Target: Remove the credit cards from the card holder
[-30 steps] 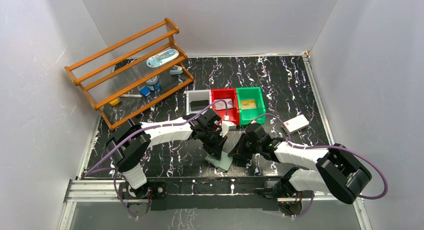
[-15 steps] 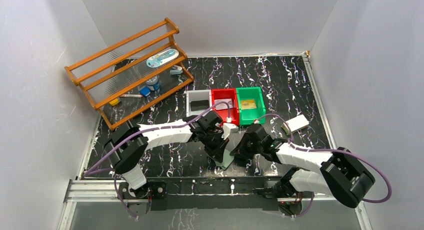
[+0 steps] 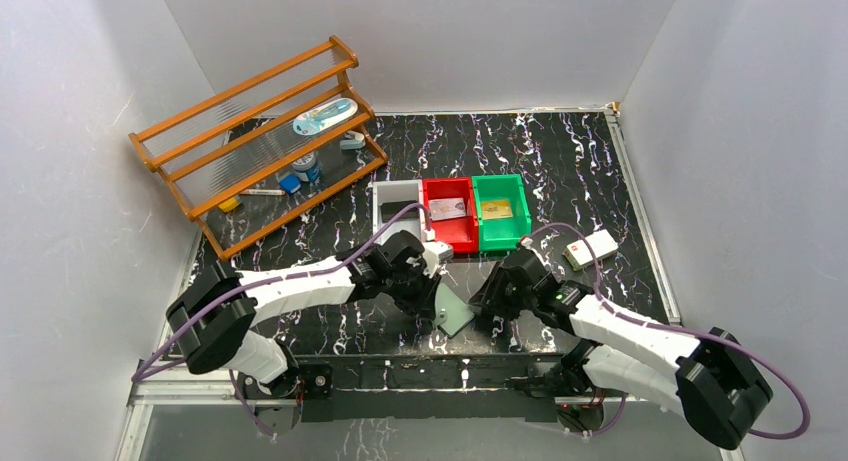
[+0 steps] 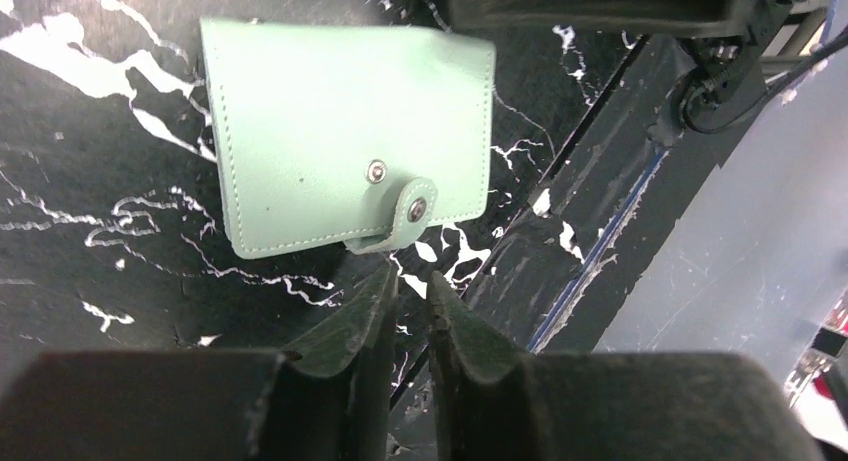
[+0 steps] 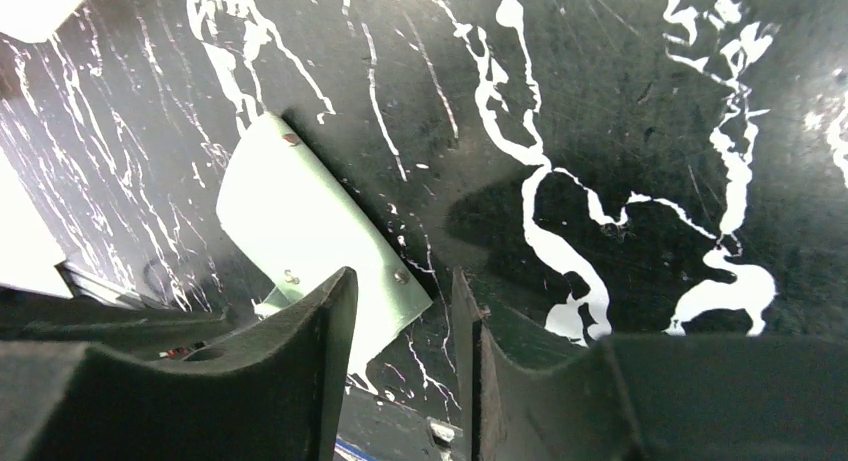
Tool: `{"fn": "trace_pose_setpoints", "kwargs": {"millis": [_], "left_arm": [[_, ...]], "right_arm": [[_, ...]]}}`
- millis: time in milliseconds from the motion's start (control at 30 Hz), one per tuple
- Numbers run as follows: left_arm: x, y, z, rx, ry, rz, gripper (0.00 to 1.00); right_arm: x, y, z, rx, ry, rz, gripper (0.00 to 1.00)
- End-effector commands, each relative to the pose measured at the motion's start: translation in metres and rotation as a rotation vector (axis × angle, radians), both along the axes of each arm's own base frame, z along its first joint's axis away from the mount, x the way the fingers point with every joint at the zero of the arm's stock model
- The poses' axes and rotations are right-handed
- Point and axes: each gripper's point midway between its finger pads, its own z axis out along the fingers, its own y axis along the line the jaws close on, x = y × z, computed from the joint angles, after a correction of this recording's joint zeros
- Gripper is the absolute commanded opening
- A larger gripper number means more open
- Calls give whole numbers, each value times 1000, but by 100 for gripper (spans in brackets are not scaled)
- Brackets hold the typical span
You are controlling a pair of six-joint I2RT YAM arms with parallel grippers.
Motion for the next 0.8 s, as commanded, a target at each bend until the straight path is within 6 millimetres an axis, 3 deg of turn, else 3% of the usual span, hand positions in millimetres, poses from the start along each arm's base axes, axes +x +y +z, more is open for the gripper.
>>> {"fn": "trace_pose_setpoints", "kwargs": {"millis": [0,133,300,500,767], "left_arm": [[5,3,7,-35,-7,105,20],[30,22,19,-31,-109,321,41],[56,67,24,59,-177,650,54],[57,91,26,79,-129,865,59],[55,99,22,75,-95,952,62]], "right_arm": [[18,0,37,-35,-132,39,50],[20,27,67,70,-214,175,51],[12,56,71,166,-196,319,51],[0,78,66,241,-155,447,50],[-15,99,57,264,-98,548,52]]}}
